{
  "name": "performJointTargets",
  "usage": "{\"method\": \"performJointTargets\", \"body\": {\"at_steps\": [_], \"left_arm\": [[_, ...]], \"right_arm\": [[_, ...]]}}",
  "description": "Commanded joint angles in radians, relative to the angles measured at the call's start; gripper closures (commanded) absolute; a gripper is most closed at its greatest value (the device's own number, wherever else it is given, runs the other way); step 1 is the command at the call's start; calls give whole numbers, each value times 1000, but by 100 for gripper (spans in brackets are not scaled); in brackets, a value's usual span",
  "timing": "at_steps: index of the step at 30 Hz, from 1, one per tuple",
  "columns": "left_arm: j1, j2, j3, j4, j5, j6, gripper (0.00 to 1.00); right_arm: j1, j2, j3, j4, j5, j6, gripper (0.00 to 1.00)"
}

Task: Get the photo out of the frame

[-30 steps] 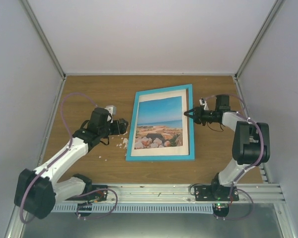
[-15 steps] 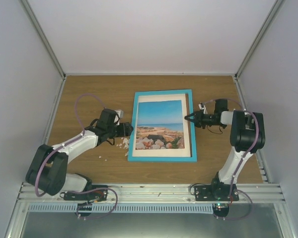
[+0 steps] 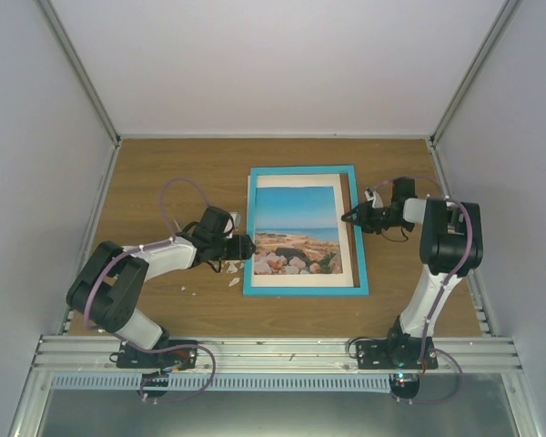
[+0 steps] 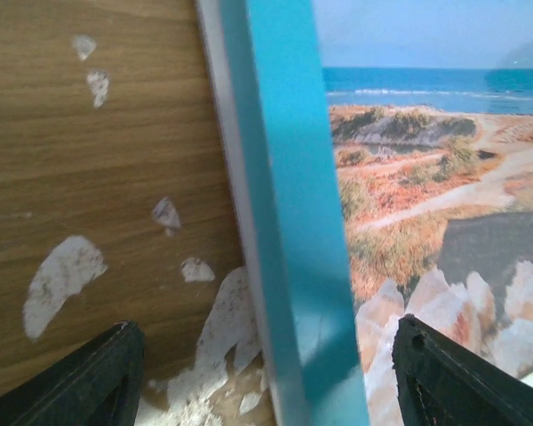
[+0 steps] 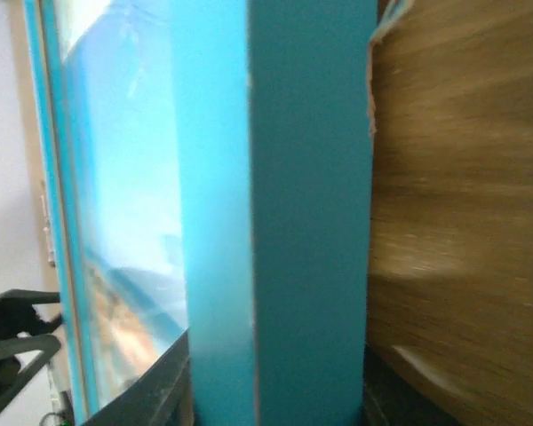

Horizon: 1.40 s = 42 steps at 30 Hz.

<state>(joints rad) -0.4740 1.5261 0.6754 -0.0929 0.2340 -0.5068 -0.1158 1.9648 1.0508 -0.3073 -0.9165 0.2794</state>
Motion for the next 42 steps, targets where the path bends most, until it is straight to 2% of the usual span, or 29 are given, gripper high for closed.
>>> {"method": "performJointTargets", "body": {"at_steps": [1, 11, 16, 24, 34, 39, 42], "left_arm": [[-28, 41, 39, 47, -26, -8, 23], [-51, 26, 42, 0, -84, -19, 22], [-65, -7, 37, -31, -133, -27, 20], [-90, -27, 48, -89, -211, -26, 18], [-149, 32, 108, -121, -273, -23, 20], [-180, 65, 137, -146, -306, -26, 25], [-190, 95, 153, -154, -313, -25, 31]], "right_arm": [[-11, -5, 16, -21, 320, -89, 65], [4, -98, -42, -20, 419, -87, 40], [32, -231, -115, -36, 523, -79, 36], [169, -378, -207, -71, 703, -37, 36], [264, -346, -197, -88, 825, -12, 42], [295, -344, -205, -87, 857, -5, 48], [307, -335, -217, -81, 866, -1, 53]]}}
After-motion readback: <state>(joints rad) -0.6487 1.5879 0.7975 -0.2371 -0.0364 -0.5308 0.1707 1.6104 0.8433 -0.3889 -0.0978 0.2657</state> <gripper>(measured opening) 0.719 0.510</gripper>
